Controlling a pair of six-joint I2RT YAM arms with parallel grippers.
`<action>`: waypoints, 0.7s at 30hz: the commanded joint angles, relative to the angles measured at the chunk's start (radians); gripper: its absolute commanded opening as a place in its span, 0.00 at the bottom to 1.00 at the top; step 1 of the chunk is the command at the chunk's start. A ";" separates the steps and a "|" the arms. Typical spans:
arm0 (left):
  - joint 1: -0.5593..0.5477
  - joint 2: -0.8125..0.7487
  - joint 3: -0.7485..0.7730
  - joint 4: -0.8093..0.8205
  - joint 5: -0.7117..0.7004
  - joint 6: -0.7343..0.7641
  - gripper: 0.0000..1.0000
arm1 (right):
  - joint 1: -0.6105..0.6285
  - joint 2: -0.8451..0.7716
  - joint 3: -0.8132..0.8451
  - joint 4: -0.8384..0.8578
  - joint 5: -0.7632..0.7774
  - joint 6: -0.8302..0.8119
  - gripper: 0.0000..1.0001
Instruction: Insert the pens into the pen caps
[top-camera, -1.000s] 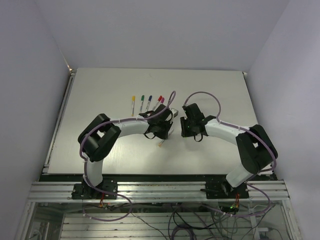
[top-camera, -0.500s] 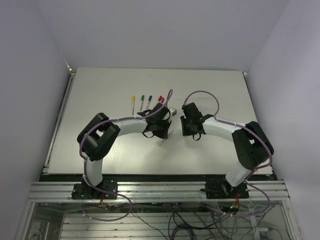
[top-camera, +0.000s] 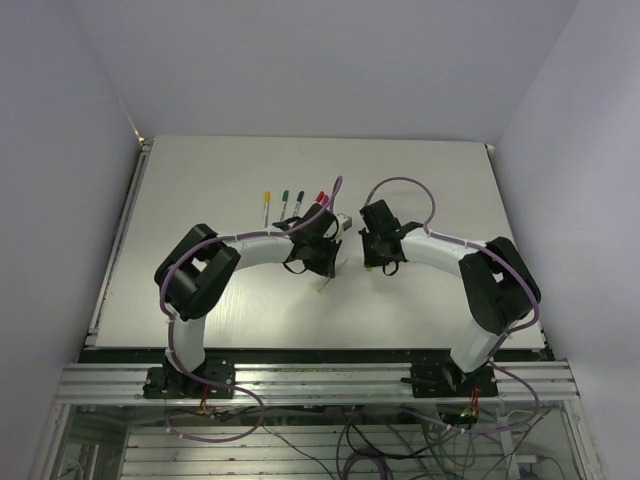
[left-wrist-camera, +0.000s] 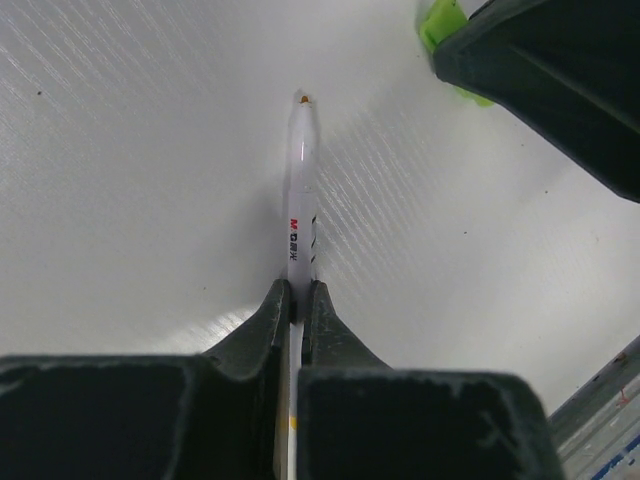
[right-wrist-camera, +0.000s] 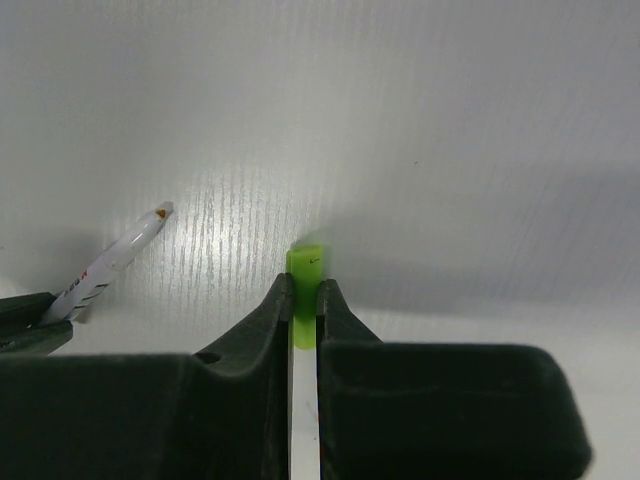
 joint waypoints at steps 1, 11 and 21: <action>0.042 0.074 -0.017 -0.122 -0.071 0.047 0.07 | -0.003 0.013 0.035 -0.034 0.055 0.024 0.00; 0.089 0.042 0.087 -0.095 -0.074 0.083 0.07 | -0.113 -0.100 0.109 0.163 0.150 0.147 0.00; 0.093 0.011 0.253 0.030 0.010 0.128 0.07 | -0.223 -0.205 0.061 0.488 0.126 0.157 0.00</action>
